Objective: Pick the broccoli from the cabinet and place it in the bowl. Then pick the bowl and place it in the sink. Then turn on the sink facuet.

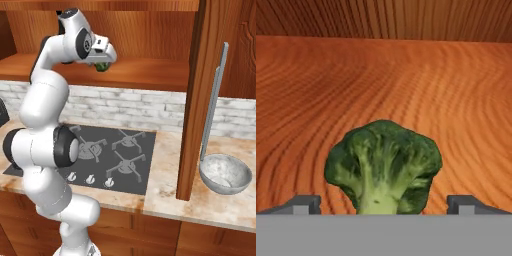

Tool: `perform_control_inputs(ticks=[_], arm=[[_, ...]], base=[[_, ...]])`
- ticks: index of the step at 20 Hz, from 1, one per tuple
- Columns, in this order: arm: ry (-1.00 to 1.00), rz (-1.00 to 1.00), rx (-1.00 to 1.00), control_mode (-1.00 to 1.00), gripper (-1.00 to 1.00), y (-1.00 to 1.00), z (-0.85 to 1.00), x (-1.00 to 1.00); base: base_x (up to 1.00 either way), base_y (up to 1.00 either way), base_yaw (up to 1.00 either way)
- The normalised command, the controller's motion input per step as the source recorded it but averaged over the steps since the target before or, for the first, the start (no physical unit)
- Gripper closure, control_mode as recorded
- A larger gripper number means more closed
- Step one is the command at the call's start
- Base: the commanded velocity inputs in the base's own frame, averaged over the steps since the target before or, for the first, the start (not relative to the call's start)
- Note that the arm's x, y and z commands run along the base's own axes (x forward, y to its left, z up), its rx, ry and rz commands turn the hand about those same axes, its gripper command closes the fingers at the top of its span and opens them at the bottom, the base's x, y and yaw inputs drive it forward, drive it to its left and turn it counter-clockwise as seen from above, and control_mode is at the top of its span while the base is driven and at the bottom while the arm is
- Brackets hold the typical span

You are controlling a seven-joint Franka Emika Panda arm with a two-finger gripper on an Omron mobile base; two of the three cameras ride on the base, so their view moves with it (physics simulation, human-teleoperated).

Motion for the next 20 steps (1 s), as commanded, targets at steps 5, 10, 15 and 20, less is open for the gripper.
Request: perform_control_inputs(ticks=[5, 10, 15, 20], arm=[[0.07, -0.03, 0.0, -1.0, 1.0, 0.0, -0.35, -0.2], [0.02, -0.03, 0.0, -1.0, 1.0, -0.11, -0.17, 0.0], [0.0, 0.0, 0.0, -1.0, 1.0, -0.14, -0.02, -0.1], [-0.14, 0.0, -0.01, -1.0, 1.0, 0.01, -0.02, -0.83]], base=[[0.0, 0.0, 0.0], [0.0, 0.0, 0.0], [0.0, 0.0, 0.0], [0.0, 0.0, 0.0]])
